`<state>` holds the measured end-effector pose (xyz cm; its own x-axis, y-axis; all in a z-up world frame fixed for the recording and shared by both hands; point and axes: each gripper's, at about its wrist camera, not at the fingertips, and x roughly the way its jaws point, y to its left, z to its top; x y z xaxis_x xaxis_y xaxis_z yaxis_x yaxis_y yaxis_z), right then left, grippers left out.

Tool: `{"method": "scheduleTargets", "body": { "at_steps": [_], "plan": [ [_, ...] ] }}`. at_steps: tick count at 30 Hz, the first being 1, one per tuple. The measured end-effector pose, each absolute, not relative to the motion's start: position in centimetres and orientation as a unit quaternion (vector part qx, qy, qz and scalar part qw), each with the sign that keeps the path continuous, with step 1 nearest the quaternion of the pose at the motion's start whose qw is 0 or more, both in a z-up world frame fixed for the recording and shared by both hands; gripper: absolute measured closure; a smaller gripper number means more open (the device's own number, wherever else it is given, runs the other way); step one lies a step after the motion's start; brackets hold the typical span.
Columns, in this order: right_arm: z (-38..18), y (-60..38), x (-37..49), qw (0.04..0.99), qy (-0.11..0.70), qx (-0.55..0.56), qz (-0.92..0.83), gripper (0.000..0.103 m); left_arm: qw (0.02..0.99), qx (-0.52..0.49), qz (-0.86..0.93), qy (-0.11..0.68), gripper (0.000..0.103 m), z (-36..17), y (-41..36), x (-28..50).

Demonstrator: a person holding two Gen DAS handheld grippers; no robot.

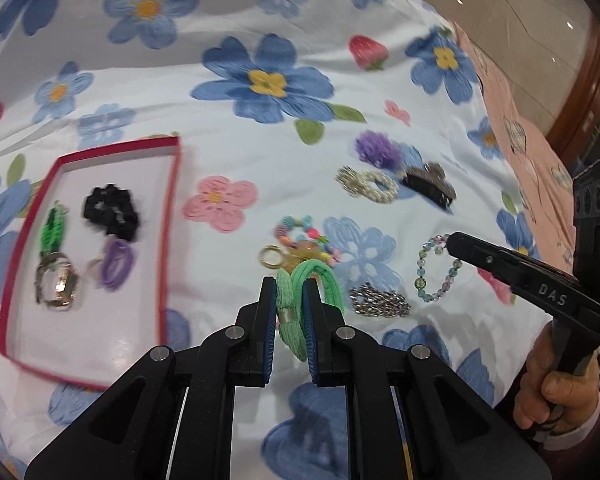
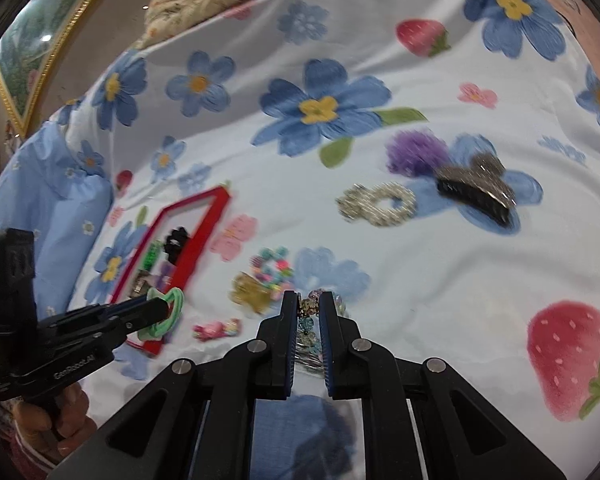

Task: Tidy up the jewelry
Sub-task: 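Carry both items into the red tray and open both tools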

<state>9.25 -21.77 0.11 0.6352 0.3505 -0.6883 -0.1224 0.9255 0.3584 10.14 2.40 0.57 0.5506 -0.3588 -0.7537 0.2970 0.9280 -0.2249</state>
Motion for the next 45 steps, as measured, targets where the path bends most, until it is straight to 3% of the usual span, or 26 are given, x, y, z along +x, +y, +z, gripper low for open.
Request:
{"method": "scheduleTargets", "body": {
  "at_steps": [28, 45],
  "plan": [
    [2.4, -4.0, 12.4, 0.863, 0.401, 0.097, 0.291, 0.093, 0.893, -0.131, -0.024, 0.429, 0.092, -0.9, 20.5, 9.7],
    [-3.7, 4.3, 16.6, 0.824, 0.459, 0.071, 0.325, 0.093, 0.867, -0.136, 0.023, 0.479, 0.092, -6.7, 24.1, 12.7]
  ]
}}
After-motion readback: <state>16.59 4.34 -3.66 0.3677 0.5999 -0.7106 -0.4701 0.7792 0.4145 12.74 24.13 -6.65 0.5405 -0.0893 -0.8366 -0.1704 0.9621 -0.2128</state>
